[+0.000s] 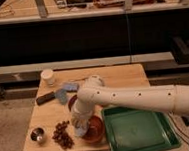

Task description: Wipe red bowl with towel

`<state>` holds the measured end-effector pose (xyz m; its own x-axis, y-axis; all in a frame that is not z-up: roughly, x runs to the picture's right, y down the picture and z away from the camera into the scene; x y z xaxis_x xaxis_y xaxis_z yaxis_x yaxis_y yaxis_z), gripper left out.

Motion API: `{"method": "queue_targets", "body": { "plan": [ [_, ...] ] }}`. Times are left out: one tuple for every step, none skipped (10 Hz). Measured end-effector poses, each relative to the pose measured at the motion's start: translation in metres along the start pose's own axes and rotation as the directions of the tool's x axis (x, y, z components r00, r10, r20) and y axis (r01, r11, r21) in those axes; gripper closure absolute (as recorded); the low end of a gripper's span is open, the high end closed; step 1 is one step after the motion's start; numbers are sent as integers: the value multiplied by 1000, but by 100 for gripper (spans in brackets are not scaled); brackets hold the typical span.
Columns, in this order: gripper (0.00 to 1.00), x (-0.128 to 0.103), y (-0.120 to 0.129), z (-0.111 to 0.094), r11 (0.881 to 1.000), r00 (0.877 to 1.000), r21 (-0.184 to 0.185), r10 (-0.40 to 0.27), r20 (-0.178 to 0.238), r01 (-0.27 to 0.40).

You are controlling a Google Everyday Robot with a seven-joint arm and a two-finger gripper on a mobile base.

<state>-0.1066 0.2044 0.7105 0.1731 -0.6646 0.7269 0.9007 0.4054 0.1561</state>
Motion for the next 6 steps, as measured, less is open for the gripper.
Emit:
{"method": "queue_targets", "body": {
  "plan": [
    [100,-10,12,-3,1000,1000,2,13,1,-13],
    [100,-15,25,-7,1000,1000,2,31,1,-31],
    [100,-19,34,-10,999,999,2,41,0,-41],
    [100,-24,49,-13,998,999,-6,54,-3,-54],
    [100,-26,54,-15,998,998,-16,61,-6,-61],
    [100,-26,59,-15,997,998,-27,68,-9,-69]
  ]
}}
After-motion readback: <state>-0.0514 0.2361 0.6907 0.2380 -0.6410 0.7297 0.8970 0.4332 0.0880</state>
